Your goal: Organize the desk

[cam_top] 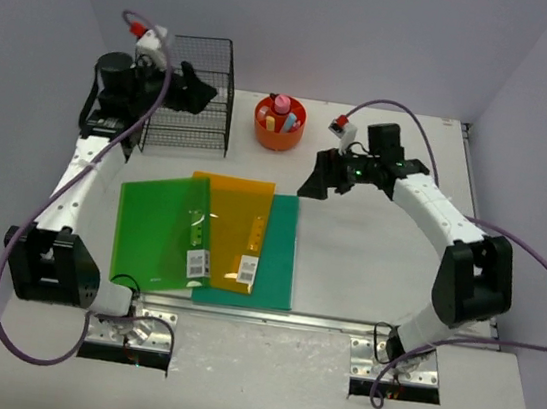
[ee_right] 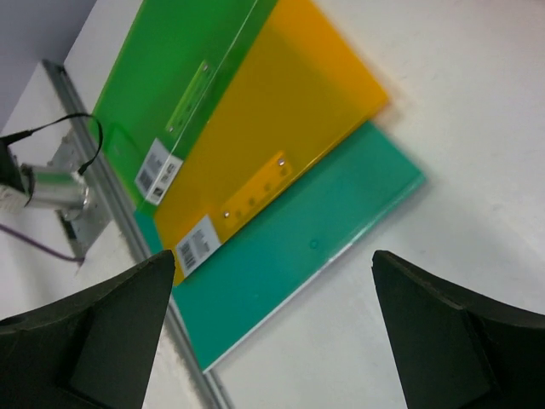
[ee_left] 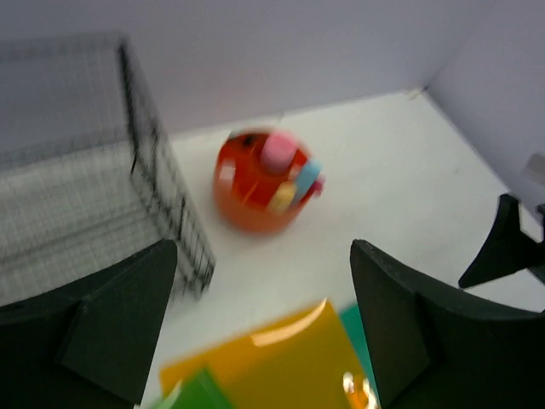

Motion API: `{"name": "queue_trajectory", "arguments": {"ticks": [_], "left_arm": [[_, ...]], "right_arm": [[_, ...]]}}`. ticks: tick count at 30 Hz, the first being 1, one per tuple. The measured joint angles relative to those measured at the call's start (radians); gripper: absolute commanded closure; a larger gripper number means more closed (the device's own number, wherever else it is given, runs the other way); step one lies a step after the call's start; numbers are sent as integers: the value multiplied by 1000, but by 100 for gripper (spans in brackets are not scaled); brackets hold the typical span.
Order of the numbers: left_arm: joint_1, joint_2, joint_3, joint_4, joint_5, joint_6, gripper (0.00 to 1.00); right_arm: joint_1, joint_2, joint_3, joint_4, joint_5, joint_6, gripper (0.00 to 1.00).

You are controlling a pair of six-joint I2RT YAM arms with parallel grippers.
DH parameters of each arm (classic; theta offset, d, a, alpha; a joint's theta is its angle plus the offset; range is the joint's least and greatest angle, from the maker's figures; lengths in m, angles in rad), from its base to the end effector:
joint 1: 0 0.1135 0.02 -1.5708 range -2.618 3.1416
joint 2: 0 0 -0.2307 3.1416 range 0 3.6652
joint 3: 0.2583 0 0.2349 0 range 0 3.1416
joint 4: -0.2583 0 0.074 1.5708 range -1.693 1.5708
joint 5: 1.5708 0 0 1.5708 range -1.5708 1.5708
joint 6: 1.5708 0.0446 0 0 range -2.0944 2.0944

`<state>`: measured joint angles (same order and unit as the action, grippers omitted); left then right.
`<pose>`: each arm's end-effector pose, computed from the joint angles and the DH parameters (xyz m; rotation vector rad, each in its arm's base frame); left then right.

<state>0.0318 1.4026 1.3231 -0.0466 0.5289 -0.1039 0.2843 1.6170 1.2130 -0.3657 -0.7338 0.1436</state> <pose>0.3247 -0.0122 0.3686 0.2823 1.6810 -0.5013 0.3180 0.1240 0.2353 -0.5346 2.2663 1.0697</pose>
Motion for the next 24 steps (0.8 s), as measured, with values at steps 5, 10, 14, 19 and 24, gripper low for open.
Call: {"name": "queue_trajectory", "arguments": {"ticks": [5,10,14,19,24], "left_arm": [[291,-187,-357,-178,5,-130,21],[443,-289,-470,-369,7,-170,21],[528,-346,-496,-455,9,-197,21],[651,-322,-537,-557,-36,-191,20],[721,-116,-515,-594,-36,-119,34]], "right_arm": [[135,93,-34,64,-2,97,3],[204,247,-5,159,-19,281,3],[252,347,27,199,-22,393,3],[359,415,90,238,-13,474,1],[449,504,216,268,5,507,1]]}}
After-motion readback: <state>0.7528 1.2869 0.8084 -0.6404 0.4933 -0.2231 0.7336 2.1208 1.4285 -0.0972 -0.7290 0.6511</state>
